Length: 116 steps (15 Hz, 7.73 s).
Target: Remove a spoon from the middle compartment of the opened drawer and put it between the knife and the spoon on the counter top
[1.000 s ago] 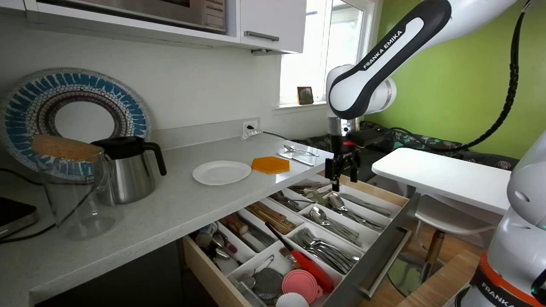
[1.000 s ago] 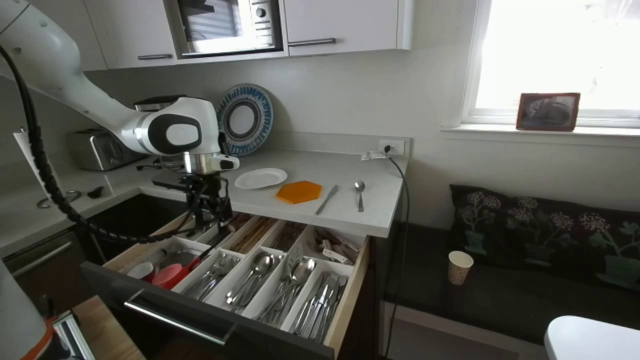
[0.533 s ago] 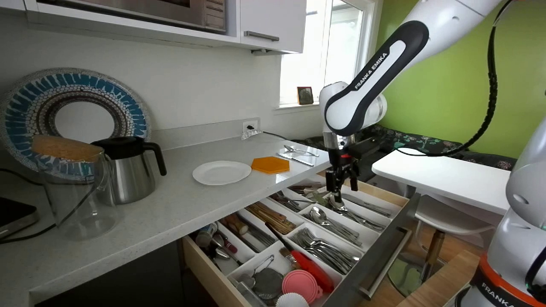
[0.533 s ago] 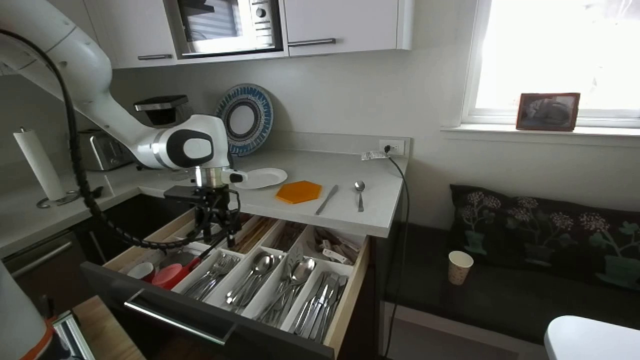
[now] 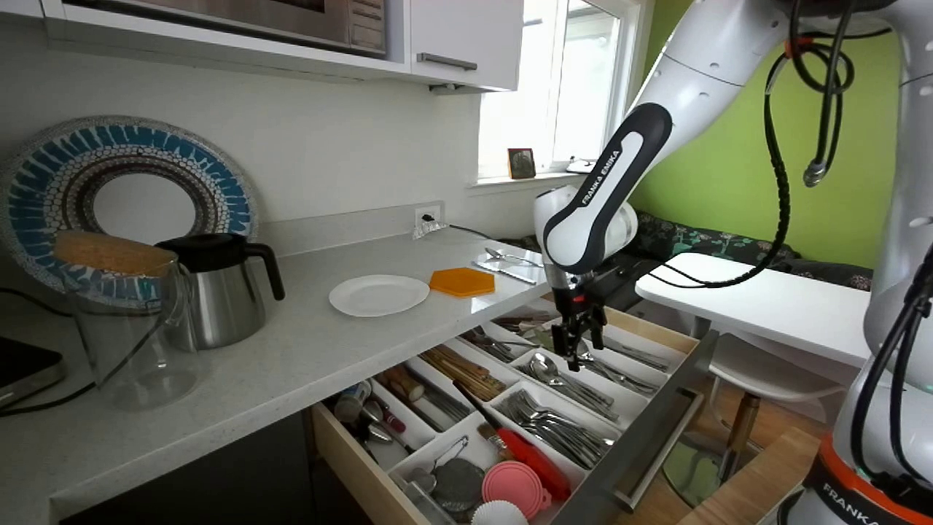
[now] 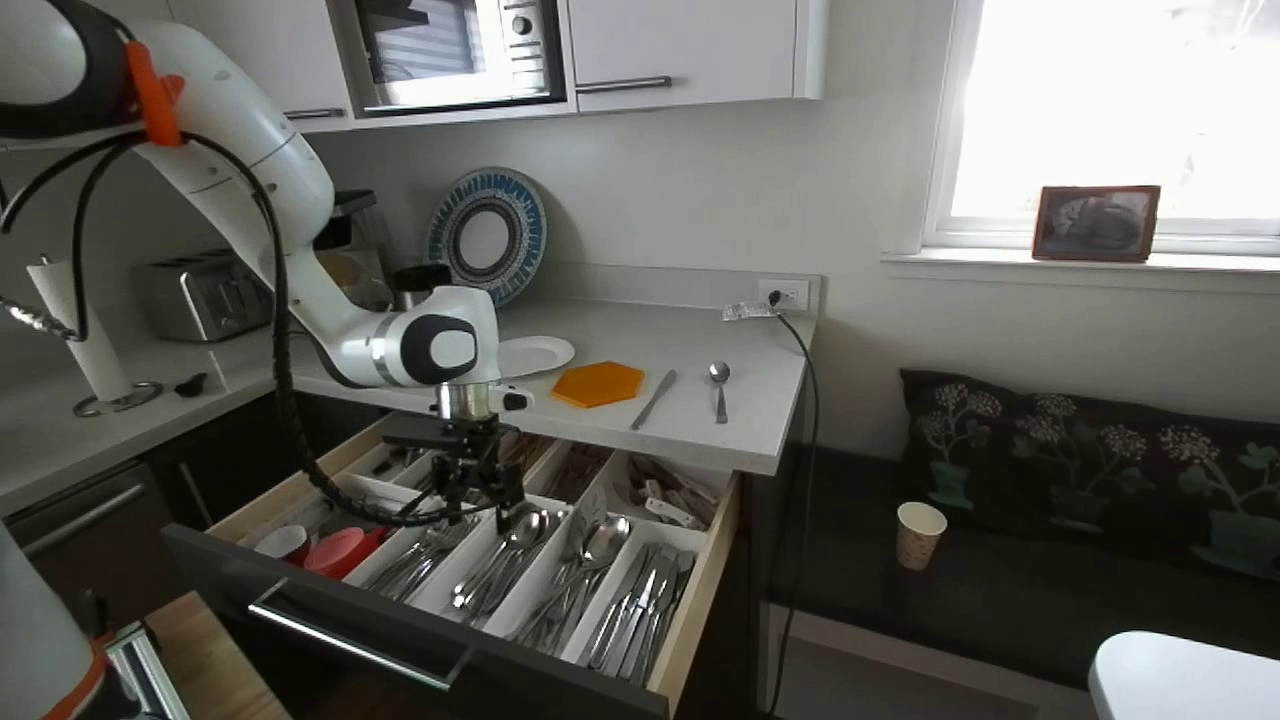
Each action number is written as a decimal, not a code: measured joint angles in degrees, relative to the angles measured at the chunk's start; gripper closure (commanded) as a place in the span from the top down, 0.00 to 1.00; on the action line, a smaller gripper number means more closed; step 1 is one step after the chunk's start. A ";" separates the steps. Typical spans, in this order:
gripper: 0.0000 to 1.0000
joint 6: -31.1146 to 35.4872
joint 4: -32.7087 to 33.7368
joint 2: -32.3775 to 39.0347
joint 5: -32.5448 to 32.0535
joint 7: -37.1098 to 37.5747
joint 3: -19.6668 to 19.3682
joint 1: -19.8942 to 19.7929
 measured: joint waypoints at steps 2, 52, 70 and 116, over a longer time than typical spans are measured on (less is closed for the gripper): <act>0.86 0.00 1.97 2.64 0.04 -0.66 -0.85 -0.16; 0.08 -28.17 22.09 0.41 10.53 -4.40 -4.69 -4.06; 0.02 -28.81 42.00 8.79 8.26 -4.02 -3.22 -2.34; 0.71 -40.06 109.45 55.58 -2.55 -18.26 -6.36 0.02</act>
